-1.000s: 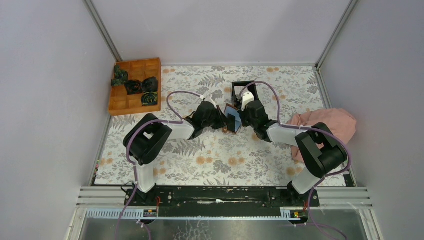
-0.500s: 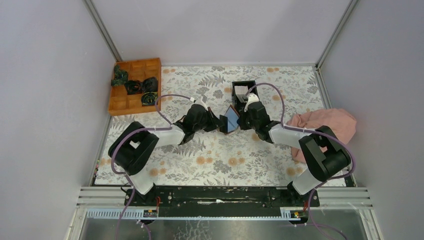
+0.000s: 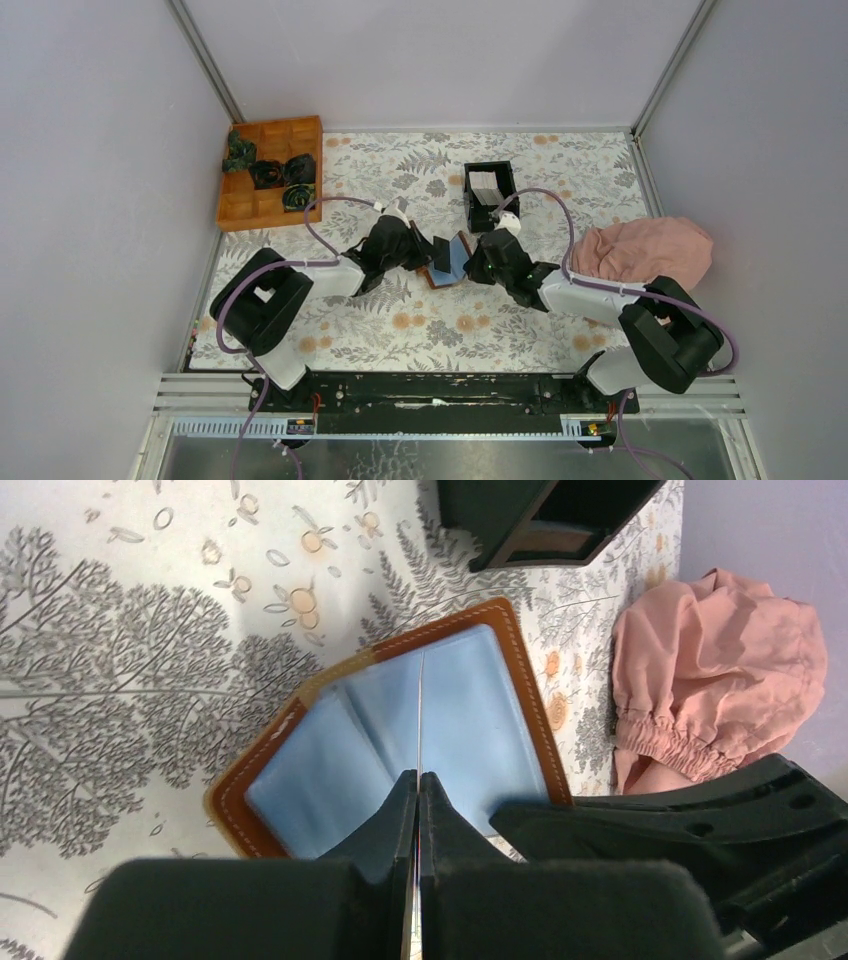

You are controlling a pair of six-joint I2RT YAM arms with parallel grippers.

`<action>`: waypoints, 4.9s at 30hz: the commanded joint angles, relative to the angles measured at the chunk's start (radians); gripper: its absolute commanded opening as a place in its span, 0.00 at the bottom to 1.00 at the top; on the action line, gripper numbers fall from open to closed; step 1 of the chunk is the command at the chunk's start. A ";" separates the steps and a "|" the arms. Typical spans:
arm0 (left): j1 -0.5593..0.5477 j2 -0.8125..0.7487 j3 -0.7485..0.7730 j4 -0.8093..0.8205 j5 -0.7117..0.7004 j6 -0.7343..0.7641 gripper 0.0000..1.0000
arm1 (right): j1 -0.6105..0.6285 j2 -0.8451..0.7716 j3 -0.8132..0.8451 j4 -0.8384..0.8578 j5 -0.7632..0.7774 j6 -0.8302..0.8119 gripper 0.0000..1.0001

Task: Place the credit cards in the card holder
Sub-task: Insert the credit card into the card holder.

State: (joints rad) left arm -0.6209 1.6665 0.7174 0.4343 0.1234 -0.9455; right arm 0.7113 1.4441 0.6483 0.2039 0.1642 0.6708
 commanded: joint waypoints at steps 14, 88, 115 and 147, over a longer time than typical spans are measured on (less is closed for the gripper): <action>-0.016 0.028 -0.167 0.247 -0.098 -0.179 0.00 | 0.033 -0.057 -0.208 0.191 0.164 0.372 0.00; -0.102 0.210 -0.186 0.304 -0.105 -0.200 0.00 | -0.023 0.065 -0.326 0.401 0.030 0.450 0.00; -0.162 0.235 -0.160 0.273 -0.094 -0.212 0.00 | -0.040 0.082 -0.297 0.392 -0.028 0.417 0.00; -0.169 0.307 -0.079 0.119 -0.152 -0.205 0.00 | -0.047 -0.161 -0.263 0.071 0.088 0.199 0.50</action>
State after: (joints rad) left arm -0.7788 1.9324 0.6617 0.8028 -0.0082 -1.1950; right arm 0.6552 1.3327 0.3458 0.4114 0.1715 0.9482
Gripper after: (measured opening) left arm 0.012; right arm 0.492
